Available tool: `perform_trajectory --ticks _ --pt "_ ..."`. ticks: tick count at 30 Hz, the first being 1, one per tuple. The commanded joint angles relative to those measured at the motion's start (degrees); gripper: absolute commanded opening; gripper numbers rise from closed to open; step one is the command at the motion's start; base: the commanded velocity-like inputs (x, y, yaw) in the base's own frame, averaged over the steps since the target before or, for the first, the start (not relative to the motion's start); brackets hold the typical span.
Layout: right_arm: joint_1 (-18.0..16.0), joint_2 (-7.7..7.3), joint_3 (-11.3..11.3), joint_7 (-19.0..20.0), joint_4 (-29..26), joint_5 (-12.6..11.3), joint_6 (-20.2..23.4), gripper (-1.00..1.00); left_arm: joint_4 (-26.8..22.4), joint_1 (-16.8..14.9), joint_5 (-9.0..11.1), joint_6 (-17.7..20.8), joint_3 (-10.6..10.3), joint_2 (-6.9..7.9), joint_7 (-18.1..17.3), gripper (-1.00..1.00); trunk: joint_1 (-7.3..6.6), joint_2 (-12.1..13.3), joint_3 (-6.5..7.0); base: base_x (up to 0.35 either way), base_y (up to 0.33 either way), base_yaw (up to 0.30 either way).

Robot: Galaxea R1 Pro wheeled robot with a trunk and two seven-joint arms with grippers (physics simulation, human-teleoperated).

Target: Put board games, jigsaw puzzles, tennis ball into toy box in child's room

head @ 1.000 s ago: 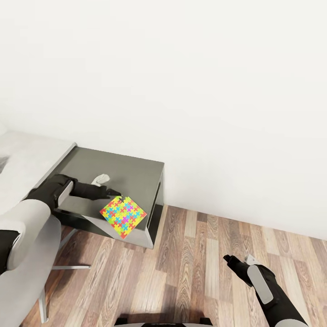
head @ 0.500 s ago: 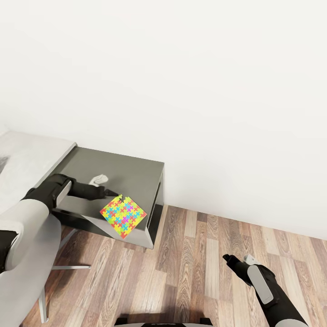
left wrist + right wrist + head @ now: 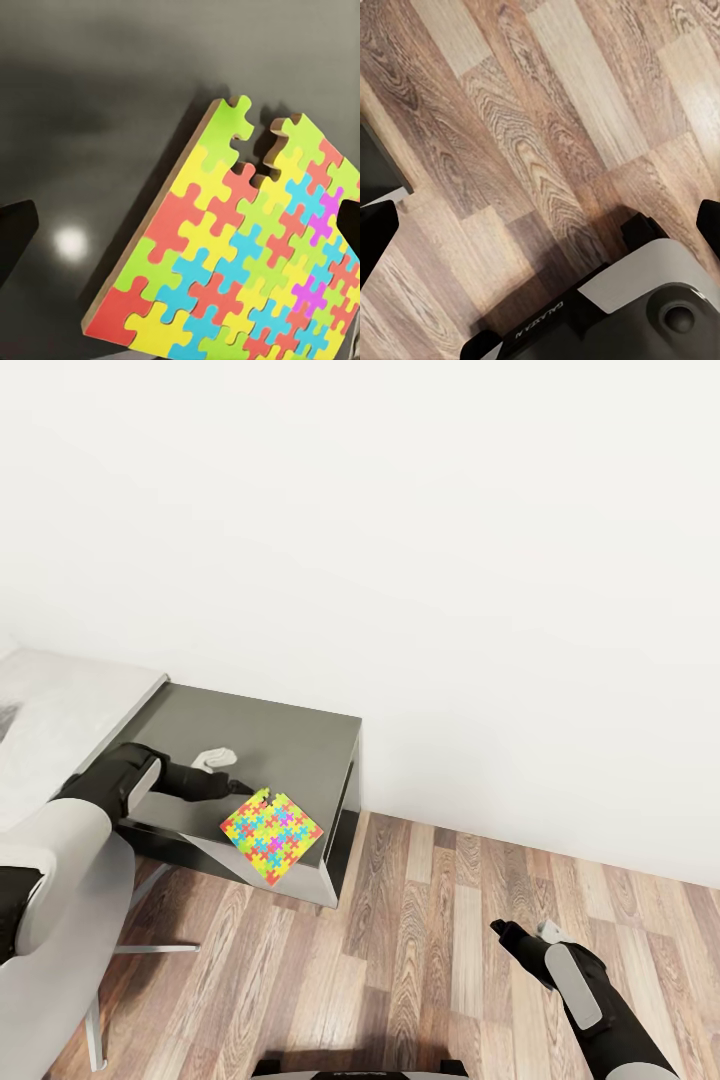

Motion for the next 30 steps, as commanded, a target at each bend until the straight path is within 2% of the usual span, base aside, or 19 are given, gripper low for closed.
perform_trajectory --ticks 1,6,14,30 --pt "-0.02 -0.01 0.00 -0.48 -0.12 -0.60 0.20 1.00 -0.02 -0.04 0.27 0.35 -0.30 0.03 -0.03 1.00 0.03 -0.10 -0.09 0.000 0.000 0.000" --pt "-0.02 0.03 0.00 -0.47 -0.12 -0.60 0.20 1.00 0.16 -0.04 0.16 0.32 -0.27 -0.25 0.04 1.00 0.03 -0.10 -0.09 0.000 0.000 0.000" --pt "-0.02 -0.01 0.00 -0.46 -0.12 -0.60 0.20 1.00 0.30 0.42 0.09 0.28 -0.30 -2.03 -0.02 1.00 0.03 -0.10 -0.09 0.000 -0.070 0.000" --pt "-0.02 -0.09 0.00 -0.40 -0.12 -0.60 0.20 1.00 0.32 0.75 0.09 0.23 -0.30 -2.65 -0.14 1.00 0.03 -0.10 -0.09 0.000 -0.032 0.000"
